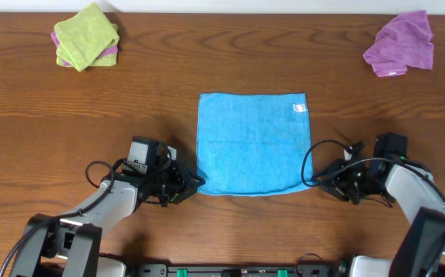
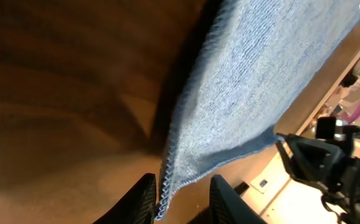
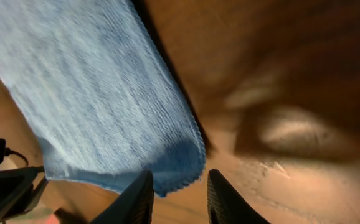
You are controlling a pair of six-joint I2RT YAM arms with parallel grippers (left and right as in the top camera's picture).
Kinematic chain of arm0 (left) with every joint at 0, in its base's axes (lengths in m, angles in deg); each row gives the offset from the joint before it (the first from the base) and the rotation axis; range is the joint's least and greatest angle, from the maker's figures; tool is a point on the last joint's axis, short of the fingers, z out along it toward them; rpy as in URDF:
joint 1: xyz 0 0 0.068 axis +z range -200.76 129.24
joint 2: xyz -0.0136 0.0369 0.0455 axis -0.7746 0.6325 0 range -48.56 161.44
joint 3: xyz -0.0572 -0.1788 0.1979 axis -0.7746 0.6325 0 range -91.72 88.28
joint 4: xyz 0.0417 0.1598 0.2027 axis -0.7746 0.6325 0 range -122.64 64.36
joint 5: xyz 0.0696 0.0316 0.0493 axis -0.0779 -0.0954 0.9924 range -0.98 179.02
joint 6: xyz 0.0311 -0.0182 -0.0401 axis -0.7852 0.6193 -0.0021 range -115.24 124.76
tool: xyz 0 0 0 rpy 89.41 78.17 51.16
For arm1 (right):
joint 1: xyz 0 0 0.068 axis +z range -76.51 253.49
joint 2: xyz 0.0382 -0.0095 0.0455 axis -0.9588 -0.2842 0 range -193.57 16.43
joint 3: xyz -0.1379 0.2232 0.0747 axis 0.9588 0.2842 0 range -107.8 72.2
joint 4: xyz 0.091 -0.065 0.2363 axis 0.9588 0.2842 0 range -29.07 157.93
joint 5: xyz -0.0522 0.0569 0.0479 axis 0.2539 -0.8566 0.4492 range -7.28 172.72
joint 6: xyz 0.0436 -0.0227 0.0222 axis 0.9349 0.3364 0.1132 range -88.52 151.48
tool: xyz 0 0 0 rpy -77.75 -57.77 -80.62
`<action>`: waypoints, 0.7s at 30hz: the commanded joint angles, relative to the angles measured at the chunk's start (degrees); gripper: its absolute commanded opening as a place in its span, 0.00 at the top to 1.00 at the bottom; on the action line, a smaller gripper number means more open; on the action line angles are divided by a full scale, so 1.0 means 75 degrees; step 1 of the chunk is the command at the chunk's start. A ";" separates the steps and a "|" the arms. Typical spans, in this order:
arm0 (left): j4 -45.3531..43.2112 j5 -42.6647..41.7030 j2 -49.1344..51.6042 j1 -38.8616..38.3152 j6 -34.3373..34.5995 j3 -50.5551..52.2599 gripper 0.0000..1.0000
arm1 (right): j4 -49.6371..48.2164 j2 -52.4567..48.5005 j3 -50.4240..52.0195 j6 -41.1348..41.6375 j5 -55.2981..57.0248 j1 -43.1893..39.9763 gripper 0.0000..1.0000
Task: Fold the cloth
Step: 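Grasp the blue cloth's near left and right corners with both grippers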
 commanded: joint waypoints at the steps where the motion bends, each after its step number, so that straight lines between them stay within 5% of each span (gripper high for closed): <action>1: 0.0108 -0.0166 0.0090 0.0026 0.0181 0.0029 0.70 | -0.0023 -0.0306 -0.0105 0.0096 -0.0029 -0.0064 0.71; 21: 0.0361 -0.0195 0.0090 0.0026 0.0131 0.0029 0.70 | -0.0207 -0.0819 -0.0125 0.0385 0.0233 -0.0076 0.69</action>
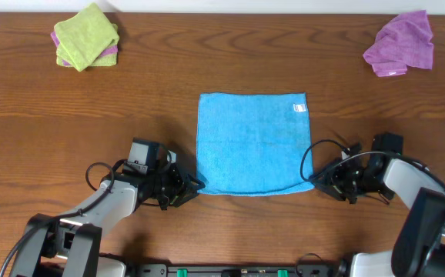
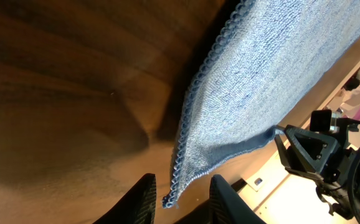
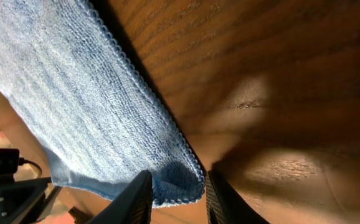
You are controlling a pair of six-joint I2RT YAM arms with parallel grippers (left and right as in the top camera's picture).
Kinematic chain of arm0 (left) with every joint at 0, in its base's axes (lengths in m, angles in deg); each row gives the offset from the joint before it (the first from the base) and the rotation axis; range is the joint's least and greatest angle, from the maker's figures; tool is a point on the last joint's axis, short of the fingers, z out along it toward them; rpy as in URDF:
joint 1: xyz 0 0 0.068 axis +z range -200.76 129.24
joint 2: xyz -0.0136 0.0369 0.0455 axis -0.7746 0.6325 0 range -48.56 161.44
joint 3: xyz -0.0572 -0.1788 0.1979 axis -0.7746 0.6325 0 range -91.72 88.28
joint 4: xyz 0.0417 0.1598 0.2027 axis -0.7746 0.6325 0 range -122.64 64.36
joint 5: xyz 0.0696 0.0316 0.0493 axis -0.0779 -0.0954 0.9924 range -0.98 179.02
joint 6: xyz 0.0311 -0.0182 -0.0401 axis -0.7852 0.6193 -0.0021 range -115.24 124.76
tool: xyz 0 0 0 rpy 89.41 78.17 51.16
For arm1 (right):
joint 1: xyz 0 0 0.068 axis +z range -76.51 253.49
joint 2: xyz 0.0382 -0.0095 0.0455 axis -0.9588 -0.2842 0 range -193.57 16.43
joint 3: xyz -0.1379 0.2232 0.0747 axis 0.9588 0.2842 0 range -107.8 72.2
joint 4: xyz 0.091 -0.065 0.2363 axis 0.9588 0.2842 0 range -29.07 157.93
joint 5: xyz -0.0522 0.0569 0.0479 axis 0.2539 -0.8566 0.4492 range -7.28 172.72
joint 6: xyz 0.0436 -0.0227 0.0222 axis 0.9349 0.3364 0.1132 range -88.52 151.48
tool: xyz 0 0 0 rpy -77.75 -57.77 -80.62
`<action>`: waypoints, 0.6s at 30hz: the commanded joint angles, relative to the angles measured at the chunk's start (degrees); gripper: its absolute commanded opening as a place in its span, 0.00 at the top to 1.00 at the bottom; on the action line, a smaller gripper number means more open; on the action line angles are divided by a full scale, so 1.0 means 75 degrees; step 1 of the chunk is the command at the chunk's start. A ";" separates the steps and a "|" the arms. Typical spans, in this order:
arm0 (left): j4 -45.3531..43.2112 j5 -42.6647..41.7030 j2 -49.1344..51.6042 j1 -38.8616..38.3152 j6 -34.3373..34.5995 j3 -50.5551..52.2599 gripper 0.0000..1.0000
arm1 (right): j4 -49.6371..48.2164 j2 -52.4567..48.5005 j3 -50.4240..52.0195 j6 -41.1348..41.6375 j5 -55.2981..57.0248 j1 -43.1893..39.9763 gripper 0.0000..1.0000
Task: Fold the cloth
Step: 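Grasp the blue cloth's near left and right corners with both grippers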
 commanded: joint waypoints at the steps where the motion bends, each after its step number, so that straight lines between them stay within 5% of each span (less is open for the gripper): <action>1: 0.0026 -0.0166 0.0090 0.0026 0.0015 0.0029 0.70 | 0.0128 -0.0140 -0.0029 0.0105 0.0332 -0.0052 0.69; 8: 0.0023 -0.0219 0.0090 0.0026 0.0035 0.0029 0.69 | 0.0213 -0.0143 -0.0029 0.0105 -0.0108 -0.0052 0.59; 18: 0.0029 -0.0230 0.0090 0.0026 0.0082 0.0029 0.69 | -0.0224 -0.0143 -0.0029 0.0423 -0.0026 0.0117 0.63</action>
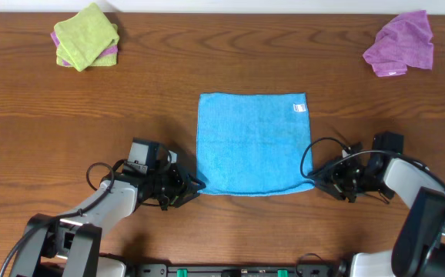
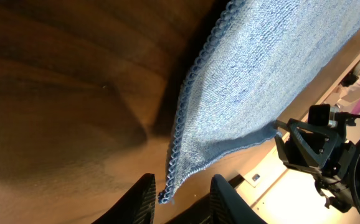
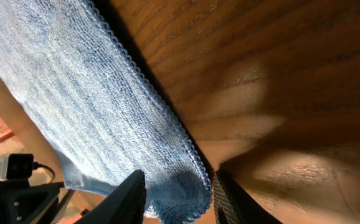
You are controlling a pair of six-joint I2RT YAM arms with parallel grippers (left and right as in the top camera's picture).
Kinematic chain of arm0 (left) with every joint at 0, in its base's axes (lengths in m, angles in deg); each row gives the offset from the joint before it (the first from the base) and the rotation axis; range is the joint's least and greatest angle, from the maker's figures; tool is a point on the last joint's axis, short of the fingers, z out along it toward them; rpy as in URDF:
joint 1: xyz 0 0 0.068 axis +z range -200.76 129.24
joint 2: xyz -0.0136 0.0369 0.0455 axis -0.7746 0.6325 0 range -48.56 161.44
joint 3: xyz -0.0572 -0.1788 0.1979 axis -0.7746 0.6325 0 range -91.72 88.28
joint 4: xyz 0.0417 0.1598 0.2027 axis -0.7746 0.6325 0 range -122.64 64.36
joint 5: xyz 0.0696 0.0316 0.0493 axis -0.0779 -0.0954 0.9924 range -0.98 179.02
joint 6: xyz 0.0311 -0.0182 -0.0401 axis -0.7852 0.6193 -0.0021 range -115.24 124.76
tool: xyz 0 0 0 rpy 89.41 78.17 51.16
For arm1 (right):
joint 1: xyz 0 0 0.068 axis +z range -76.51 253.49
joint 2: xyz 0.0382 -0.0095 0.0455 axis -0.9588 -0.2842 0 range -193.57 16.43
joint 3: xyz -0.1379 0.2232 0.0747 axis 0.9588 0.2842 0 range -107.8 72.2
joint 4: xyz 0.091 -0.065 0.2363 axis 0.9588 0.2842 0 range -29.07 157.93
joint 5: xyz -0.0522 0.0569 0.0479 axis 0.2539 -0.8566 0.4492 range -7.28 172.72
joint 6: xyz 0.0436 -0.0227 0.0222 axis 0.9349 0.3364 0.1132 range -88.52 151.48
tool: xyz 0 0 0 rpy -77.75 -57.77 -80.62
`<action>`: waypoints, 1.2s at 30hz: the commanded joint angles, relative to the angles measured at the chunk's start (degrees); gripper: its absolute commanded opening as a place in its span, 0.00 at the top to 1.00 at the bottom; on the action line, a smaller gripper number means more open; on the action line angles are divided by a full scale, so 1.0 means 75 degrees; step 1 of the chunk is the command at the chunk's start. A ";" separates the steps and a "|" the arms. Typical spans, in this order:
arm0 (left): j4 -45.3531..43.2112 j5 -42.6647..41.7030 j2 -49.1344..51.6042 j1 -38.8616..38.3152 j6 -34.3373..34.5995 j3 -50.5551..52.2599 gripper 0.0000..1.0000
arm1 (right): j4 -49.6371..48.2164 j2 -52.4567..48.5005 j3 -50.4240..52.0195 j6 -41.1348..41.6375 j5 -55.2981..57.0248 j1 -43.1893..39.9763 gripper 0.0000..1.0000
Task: Fold the cloth
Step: 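Grasp the blue cloth's near left and right corners with both grippers, then lift the near edge with both grippers and fold it toward the far edge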
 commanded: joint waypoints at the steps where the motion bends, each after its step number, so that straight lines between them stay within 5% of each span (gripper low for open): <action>1: 0.0029 -0.0090 0.0090 0.0023 0.0096 0.0029 0.69 | -0.0044 -0.0122 -0.0015 0.0108 0.0204 0.0149 0.63; 24: -0.0006 0.0038 0.0090 0.0026 0.0213 0.0020 0.69 | 0.0364 -0.0880 -0.0015 -0.0035 0.0408 0.0364 0.71; 28: -0.0032 0.0154 0.0090 0.0026 0.0230 0.0020 0.70 | 0.0490 -0.0880 -0.0017 -0.0108 0.0466 0.0361 0.80; 30: -0.0038 0.0213 0.0090 0.0026 0.0230 0.0020 0.81 | 0.0475 -0.0880 -0.0029 -0.0108 0.0466 0.0358 0.99; 32: -0.0143 0.0219 0.0090 0.0026 0.0227 0.0020 0.94 | 0.0481 -0.0880 -0.0099 -0.0108 0.0466 0.0358 0.99; 36: -0.0624 0.0146 0.0090 0.0026 0.0239 -0.0012 0.94 | 0.0769 -0.0880 -0.0458 -0.0111 0.0460 0.0358 0.99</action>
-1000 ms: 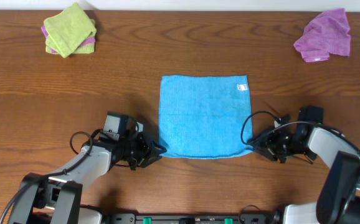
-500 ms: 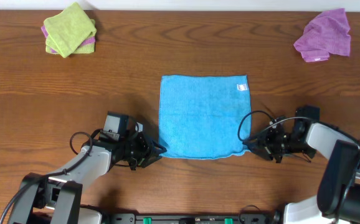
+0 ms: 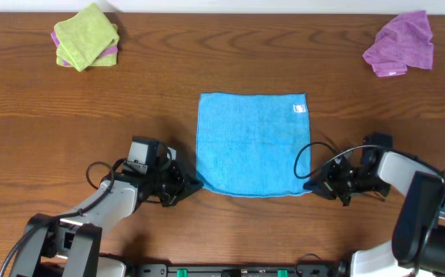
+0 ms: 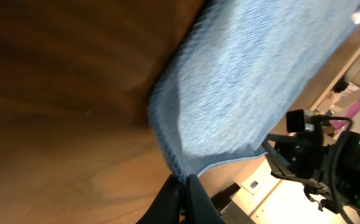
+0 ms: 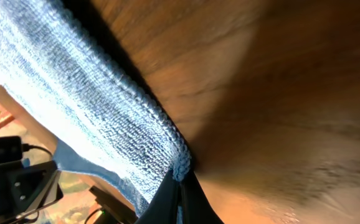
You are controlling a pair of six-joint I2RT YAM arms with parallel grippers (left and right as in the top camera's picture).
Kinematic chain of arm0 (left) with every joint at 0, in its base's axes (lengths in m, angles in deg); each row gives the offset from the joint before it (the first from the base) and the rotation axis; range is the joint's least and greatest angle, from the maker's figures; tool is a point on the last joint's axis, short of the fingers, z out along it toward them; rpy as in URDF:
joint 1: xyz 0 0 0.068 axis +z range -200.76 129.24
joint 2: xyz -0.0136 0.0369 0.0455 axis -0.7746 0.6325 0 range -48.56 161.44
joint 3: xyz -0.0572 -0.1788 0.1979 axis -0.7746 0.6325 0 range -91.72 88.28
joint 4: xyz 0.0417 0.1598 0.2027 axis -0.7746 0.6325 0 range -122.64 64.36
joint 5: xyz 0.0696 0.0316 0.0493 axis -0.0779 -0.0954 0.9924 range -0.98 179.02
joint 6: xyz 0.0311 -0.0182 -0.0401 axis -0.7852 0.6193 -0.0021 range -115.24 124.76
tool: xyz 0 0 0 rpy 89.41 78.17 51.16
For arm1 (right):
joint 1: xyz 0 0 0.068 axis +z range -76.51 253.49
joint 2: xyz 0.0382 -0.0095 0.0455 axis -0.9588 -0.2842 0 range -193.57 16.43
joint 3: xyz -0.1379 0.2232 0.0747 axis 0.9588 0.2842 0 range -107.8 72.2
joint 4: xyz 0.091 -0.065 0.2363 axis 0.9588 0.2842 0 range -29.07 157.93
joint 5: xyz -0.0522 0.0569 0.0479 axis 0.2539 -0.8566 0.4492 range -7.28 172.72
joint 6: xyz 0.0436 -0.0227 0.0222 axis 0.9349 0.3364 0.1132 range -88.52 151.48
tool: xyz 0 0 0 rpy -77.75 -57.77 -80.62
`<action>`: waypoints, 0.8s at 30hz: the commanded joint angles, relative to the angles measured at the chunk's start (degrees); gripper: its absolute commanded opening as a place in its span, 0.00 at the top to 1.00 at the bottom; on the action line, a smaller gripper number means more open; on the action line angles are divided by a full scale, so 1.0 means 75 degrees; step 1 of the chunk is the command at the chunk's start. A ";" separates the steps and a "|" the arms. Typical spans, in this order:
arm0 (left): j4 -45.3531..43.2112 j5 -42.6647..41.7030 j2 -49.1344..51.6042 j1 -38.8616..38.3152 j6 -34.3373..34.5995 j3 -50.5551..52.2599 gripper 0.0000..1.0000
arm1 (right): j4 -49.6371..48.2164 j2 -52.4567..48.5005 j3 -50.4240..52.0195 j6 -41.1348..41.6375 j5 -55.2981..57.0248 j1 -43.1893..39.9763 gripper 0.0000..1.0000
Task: Fold the cloth
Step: 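Lift the near edge with both grippers and fold it toward the far edge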
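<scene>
A blue cloth (image 3: pixel 252 144) lies flat in the middle of the wooden table, a white tag near its far right corner. My left gripper (image 3: pixel 194 186) is at the cloth's near left corner and is shut on that corner; in the left wrist view the cloth (image 4: pixel 242 87) runs into the closed fingers of the left gripper (image 4: pixel 184 183). My right gripper (image 3: pixel 309 185) is at the near right corner, shut on it; the right wrist view shows the cloth (image 5: pixel 86 99) edge pinched by the right gripper (image 5: pixel 181 180).
A folded green cloth on a purple one (image 3: pixel 86 37) sits at the far left corner of the table. A crumpled purple cloth (image 3: pixel 400 44) lies at the far right. Bare wood (image 3: pixel 68 123) surrounds the blue cloth.
Both grippers were open with the cloth's near corners between their fingers; now both are shut on those corners. The near edge of the cloth looks slightly drawn in.
Both grippers stood open at the cloth's near corners, fingers straddling the edges. Over the following moments they edged in closer around the corners, still open. Now each is shut on its corner, with the cloth lying flat.
</scene>
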 commanded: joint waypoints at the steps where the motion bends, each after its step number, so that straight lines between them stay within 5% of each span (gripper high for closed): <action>1: -0.0105 -0.0015 0.0085 0.0026 0.0035 -0.0061 0.94 | 0.0259 -0.0160 -0.0367 -0.0181 0.0536 0.0055 0.99; 11: -0.0280 0.0347 0.0085 0.0026 -0.0131 -0.0997 0.94 | 0.1480 -0.0160 -0.2331 -0.0697 0.0312 0.0122 0.99; 16: -0.0280 0.1317 0.0149 0.0029 -0.0495 -0.1358 0.94 | 0.0749 -0.0163 -0.2471 -0.0423 0.0259 0.0402 0.99; 24: -0.0294 0.1399 0.1693 0.0137 -0.1478 -0.2690 0.94 | -0.1204 -0.0169 -0.2480 0.0329 0.0472 0.0988 0.99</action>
